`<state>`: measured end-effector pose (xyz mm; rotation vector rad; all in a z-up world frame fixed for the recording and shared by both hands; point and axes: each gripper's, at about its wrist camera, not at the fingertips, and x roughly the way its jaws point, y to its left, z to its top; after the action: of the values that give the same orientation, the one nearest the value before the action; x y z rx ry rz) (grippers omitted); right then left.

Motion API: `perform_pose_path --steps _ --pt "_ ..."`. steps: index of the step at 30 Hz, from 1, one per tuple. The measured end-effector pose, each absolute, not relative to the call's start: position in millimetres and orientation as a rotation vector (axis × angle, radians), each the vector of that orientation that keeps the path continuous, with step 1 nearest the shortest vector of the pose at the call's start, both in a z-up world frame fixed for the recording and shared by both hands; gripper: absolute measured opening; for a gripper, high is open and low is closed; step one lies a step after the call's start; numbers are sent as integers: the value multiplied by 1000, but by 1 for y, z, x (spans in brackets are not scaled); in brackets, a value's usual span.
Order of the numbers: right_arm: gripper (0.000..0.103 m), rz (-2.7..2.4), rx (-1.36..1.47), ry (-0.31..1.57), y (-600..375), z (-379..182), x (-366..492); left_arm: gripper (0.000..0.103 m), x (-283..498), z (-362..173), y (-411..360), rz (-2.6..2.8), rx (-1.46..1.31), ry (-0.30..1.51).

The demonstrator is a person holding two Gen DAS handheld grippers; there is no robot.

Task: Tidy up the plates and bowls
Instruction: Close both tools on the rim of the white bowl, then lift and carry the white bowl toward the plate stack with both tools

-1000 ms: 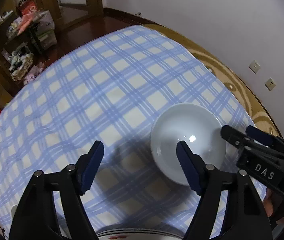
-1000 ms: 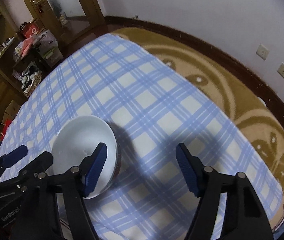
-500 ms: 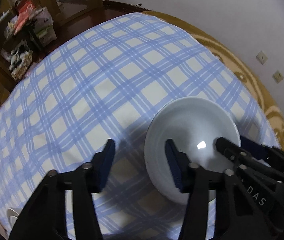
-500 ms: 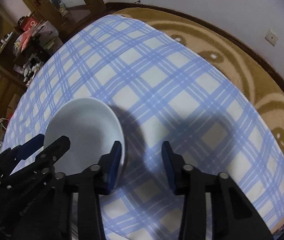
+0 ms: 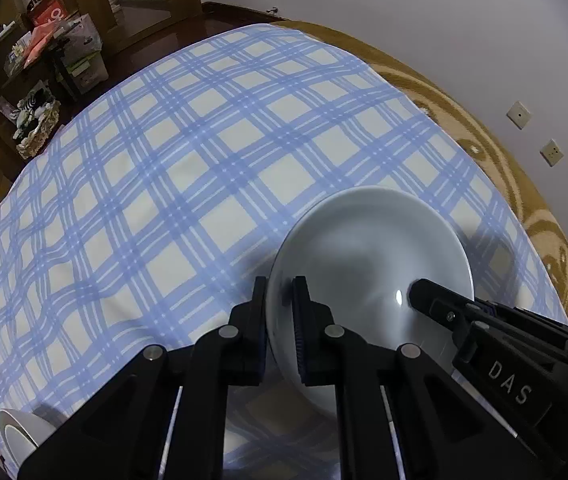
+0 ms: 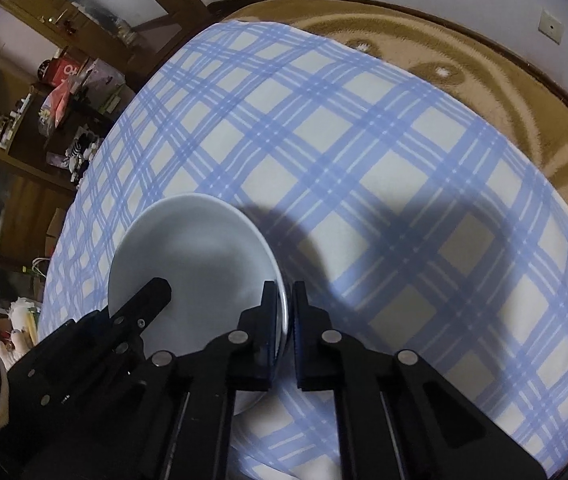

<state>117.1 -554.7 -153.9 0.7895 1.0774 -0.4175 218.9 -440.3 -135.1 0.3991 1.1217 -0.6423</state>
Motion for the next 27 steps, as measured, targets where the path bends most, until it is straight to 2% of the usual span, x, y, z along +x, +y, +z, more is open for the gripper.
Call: perform_pose_path --steps 12,27 --pt "8 -430 748 1054 -557 -135 105 11 206 -126 -433 -681 363 1139" --pt "8 -340 620 1013 -505 -91 111 11 203 -69 -380 -647 340 1047"
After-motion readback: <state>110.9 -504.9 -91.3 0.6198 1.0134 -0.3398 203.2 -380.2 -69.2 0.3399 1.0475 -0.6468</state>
